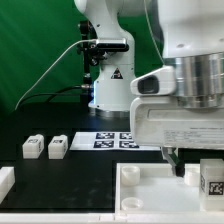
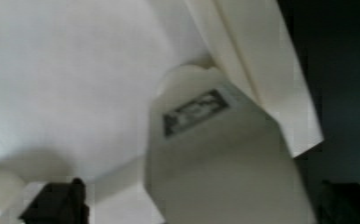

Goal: Assemble one leg

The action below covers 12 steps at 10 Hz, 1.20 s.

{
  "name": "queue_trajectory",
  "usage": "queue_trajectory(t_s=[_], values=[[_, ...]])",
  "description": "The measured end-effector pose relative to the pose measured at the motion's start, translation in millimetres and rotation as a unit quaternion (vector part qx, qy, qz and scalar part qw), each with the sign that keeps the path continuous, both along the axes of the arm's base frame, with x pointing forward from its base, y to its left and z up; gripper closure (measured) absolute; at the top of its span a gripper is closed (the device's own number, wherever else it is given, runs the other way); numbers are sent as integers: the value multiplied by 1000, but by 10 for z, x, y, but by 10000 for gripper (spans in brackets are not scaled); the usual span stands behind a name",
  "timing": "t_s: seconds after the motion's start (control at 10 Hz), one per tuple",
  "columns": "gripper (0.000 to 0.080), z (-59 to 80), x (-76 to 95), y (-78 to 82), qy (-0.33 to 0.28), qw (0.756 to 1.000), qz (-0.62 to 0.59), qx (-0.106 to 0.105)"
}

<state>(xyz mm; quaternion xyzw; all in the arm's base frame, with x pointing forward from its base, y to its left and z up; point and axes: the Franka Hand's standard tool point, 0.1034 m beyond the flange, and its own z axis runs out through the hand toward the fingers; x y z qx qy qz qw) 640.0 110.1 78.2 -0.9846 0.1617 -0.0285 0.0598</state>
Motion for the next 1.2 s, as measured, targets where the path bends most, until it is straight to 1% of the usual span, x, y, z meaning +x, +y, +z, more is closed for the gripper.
queue_trajectory(t_s=[0.1, 0.3, 0.5, 0.6, 0.7, 0.8, 0.9, 1.0, 1.1, 1.2], values=[[151, -18, 3, -12, -8, 997, 78, -7], [151, -22, 7, -21, -8, 997, 72, -7], [411, -24, 8, -25, -9, 997, 72, -7], [508, -22, 11, -32, -5, 999, 37, -5], [508, -22, 11, -33, -5, 999, 35, -5], [507, -22, 12, -37, 0, 1000, -12, -1], [507, -23, 9, -26, 13, 992, -126, 10], [507, -27, 7, -15, 39, 975, -220, 7], [507, -29, 8, -13, 54, 962, -266, 6], [505, -29, 8, -13, 54, 962, -266, 6]])
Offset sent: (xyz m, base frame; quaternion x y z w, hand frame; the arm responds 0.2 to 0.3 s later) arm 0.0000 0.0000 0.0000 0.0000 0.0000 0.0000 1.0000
